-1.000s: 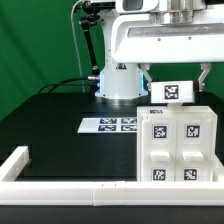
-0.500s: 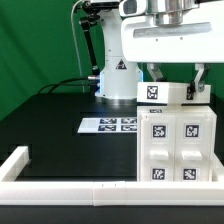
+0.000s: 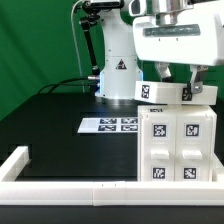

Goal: Assemble cabinet

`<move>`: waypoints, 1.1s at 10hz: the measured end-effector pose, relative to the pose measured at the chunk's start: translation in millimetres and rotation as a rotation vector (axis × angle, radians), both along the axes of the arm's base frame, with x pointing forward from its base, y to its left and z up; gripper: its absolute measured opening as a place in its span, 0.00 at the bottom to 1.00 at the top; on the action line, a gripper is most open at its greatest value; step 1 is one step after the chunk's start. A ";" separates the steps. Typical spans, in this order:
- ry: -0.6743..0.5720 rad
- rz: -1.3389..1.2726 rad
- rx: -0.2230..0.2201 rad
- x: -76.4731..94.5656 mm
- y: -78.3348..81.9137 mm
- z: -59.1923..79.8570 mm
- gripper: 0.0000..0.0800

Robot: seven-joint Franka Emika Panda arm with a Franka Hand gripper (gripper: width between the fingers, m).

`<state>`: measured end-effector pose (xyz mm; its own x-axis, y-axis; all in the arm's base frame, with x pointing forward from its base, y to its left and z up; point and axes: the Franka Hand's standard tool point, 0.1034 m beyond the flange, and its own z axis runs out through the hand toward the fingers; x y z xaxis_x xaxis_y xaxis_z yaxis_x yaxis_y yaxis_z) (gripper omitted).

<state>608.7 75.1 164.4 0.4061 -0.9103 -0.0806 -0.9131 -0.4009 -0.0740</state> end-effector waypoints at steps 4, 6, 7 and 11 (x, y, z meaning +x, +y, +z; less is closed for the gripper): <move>-0.013 -0.356 0.060 1.4 2.6 -0.4 0.70; -0.016 -0.499 0.072 4.7 8.5 -0.2 0.70; -0.014 -0.597 0.081 6.5 10.9 0.5 0.70; 0.009 -0.755 0.103 7.0 13.1 0.6 0.73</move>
Offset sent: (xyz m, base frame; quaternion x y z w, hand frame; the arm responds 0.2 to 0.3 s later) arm -0.0053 0.0022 0.0023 0.0272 -0.0132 0.2096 0.9773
